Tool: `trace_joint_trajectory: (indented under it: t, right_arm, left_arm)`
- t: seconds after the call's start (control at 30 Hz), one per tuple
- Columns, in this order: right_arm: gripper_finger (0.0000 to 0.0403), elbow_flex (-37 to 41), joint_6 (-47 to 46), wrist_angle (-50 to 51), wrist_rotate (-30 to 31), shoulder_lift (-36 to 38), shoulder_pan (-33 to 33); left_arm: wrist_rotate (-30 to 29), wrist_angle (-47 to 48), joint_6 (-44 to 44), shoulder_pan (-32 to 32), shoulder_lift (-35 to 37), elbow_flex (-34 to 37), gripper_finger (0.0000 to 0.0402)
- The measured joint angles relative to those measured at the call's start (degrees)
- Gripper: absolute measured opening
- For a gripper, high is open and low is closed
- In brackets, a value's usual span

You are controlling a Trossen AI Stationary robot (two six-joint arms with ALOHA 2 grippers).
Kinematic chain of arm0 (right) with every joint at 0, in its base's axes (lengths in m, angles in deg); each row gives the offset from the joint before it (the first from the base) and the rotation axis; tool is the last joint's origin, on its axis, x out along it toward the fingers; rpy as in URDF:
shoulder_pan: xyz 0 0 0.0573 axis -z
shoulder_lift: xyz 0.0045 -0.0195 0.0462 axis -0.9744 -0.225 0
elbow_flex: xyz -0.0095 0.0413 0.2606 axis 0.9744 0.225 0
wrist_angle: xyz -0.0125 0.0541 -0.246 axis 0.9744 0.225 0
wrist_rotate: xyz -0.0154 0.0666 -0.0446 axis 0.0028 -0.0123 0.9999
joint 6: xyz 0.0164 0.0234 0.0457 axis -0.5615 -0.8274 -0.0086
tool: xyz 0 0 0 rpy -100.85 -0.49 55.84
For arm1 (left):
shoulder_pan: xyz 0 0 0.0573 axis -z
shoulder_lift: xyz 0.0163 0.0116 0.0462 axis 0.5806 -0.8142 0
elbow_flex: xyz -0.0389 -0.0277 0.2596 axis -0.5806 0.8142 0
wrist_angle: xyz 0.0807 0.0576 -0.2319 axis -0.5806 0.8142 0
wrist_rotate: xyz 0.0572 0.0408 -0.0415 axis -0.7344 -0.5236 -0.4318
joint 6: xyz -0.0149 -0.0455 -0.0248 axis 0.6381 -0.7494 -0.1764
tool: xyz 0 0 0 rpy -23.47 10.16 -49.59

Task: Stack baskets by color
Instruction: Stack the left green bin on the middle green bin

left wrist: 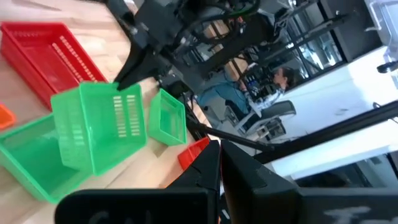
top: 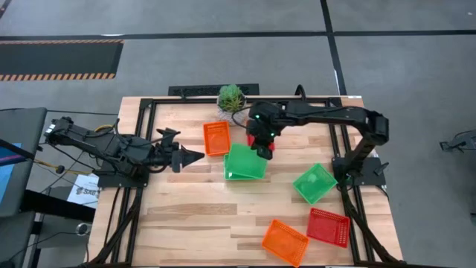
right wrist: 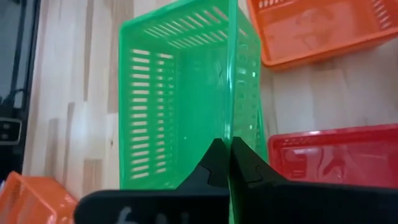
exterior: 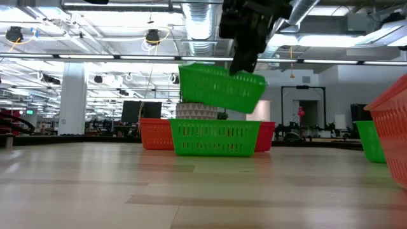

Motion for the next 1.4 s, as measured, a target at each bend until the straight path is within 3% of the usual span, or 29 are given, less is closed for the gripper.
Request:
trace_joint_trajectory:
  t: [0.67,1.4]
  right_arm:
    - [0.0000,0.0,12.1,-1.0,-2.0,-2.8,1.1]
    - [0.0000,0.2,14.7,-4.4,-3.9,-4.8,1.4]
  left_arm:
    - [-3.7,1.0,-0.2,0.0,0.0,0.0,0.0000]
    - [-5.3,2.0,-0.3,-0.1,0.0,0.0,0.0000]
